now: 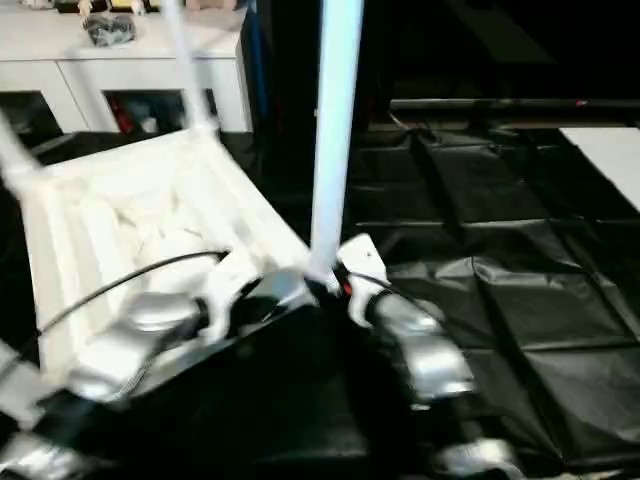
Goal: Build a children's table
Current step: Rotate leg to tighten
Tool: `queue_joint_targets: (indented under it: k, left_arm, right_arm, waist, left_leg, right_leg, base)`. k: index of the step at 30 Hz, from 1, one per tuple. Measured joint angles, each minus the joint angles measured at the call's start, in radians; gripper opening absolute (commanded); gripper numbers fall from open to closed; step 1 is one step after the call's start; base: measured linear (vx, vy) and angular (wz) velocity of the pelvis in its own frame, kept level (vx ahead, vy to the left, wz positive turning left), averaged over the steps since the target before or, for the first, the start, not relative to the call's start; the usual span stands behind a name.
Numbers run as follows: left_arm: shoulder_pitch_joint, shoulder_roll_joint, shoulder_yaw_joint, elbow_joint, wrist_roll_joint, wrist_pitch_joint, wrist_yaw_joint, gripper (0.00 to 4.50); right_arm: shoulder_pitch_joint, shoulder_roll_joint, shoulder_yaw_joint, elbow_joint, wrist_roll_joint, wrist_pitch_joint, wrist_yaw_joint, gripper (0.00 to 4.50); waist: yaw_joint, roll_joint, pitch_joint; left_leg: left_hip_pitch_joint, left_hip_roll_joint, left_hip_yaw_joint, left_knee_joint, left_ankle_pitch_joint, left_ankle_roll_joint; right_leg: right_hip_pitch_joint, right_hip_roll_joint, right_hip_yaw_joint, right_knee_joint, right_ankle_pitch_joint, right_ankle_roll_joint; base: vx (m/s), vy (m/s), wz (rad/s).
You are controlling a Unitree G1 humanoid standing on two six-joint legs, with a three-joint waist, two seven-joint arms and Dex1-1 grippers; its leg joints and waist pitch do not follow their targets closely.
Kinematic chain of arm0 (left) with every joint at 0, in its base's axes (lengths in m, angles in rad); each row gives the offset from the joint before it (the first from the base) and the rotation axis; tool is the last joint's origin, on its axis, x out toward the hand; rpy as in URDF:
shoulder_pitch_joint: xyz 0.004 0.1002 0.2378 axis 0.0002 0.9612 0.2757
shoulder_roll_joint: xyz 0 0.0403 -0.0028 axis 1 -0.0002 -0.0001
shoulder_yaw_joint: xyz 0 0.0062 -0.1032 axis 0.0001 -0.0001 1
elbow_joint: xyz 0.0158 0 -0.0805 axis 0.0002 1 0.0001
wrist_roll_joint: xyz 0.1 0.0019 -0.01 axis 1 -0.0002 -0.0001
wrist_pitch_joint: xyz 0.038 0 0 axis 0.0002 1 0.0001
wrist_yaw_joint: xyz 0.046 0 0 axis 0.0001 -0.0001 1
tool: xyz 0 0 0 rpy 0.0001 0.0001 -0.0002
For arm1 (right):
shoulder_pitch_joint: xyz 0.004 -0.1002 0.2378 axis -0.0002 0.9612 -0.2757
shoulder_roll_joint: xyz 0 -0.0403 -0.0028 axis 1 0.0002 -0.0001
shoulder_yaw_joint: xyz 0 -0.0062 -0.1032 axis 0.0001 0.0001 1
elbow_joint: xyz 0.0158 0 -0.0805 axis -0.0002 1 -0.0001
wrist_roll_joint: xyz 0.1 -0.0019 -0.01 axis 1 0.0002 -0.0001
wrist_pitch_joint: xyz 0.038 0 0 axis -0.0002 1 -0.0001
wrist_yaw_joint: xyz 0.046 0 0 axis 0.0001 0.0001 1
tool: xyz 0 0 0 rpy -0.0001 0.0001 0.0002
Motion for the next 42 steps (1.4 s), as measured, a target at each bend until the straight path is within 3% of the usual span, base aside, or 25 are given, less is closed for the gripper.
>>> queue_joint_targets:
  k: [3, 5, 11, 15, 18, 22, 27, 33, 42]
  left_arm:
    - [-0.007, -0.020, 0.001, 0.020, 0.014, -0.002, 0.017, 0.00]
    - [-0.008, -0.022, 0.000, 0.026, 0.017, -0.007, 0.016, 0.00]
    - [-0.003, -0.002, -0.008, 0.025, 0.020, -0.053, -0.035, 0.00]
    - [0.014, 0.028, -0.011, 0.003, 0.012, -0.076, -0.077, 0.00]
    - [0.050, 0.091, -0.012, -0.041, -0.019, -0.104, -0.165, 0.00]
    - [0.094, 0.176, -0.029, -0.099, -0.059, -0.142, -0.320, 0.00]
    - [0.111, 0.235, -0.034, -0.118, -0.086, -0.170, -0.411, 0.00]
    - [0.114, 0.268, -0.036, -0.122, -0.095, -0.179, -0.465, 0.00]
    - [0.114, 0.271, -0.034, -0.112, -0.096, -0.197, -0.476, 0.00]
  right_arm:
    - [-0.008, 0.018, 0.000, 0.011, -0.027, 0.000, -0.041, 2.77]
    - [-0.005, 0.018, 0.000, 0.015, -0.034, -0.014, -0.041, 3.32]
    - [0.014, -0.022, -0.007, -0.027, 0.011, 0.000, 0.061, 3.91]
    - [0.027, -0.080, 0.011, -0.064, 0.018, 0.006, 0.173, 3.91]
    - [0.035, -0.185, 0.056, -0.112, 0.045, 0.003, 0.346, 3.91]
    - [0.056, -0.299, 0.106, -0.177, 0.096, -0.001, 0.577, 3.91]
    - [0.059, -0.323, 0.133, -0.190, 0.122, -0.009, 0.701, 3.91]
    - [0.059, -0.350, 0.155, -0.213, 0.132, -0.008, 0.755, 3.34]
    - [0.059, -0.349, 0.160, -0.214, 0.131, -0.008, 0.759, 2.78]
  waist:
    - [-0.001, 0.002, -0.002]
    - [0.000, 0.004, -0.002]
    - [0.001, 0.006, -0.003]
    - [0.003, 0.006, -0.003]
    - [0.011, 0.006, -0.003]
    - [0.031, 0.006, -0.002]
    - [0.031, 0.001, 0.001]
    - [0.031, -0.005, 0.005]
    - [0.034, -0.006, 0.004]
  left_leg:
    - [0.003, -0.001, 0.000, 0.000, 0.000, 0.000]
    - [0.005, -0.001, 0.000, 0.000, 0.000, 0.000]
    - [0.003, -0.002, 0.000, -0.004, 0.000, 0.000]
    - [0.002, -0.001, -0.001, -0.007, 0.000, 0.000]
    - [-0.002, 0.000, -0.001, -0.009, 0.000, 0.000]
    - [-0.010, 0.001, -0.001, -0.008, 0.001, 0.003]
    - [-0.011, 0.001, 0.000, -0.005, 0.000, 0.001]
    - [-0.011, 0.002, 0.000, -0.005, 0.000, 0.000]
    - [-0.011, 0.002, 0.000, -0.004, 0.000, 0.001]
  right_leg:
    - [0.003, 0.000, 0.001, -0.001, 0.000, 0.000]
    - [0.004, 0.000, 0.001, -0.002, -0.001, 0.001]
    - [0.003, -0.001, 0.001, -0.002, -0.001, 0.001]
    - [0.001, 0.000, -0.001, -0.001, 0.001, -0.002]
    - [-0.003, 0.000, -0.002, -0.001, 0.000, -0.001]
    - [-0.006, 0.001, -0.003, -0.002, -0.002, -0.001]
    - [-0.006, 0.000, -0.002, -0.002, -0.001, -0.002]
    - [-0.005, 0.000, -0.002, -0.001, -0.001, -0.002]
    - [-0.005, 0.000, -0.002, 0.000, -0.001, -0.002]
  base:
    - [0.000, 0.000, 0.00]
    - [0.000, 0.000, 0.00]
    - [0.000, 0.000, 0.00]
    - [0.000, 0.000, 0.00]
    - [0.000, 0.000, 0.00]
    - [0.000, 0.000, 0.00]
    - [0.000, 0.000, 0.00]
    - [0.000, 0.000, 0.00]
    - [0.000, 0.000, 0.00]
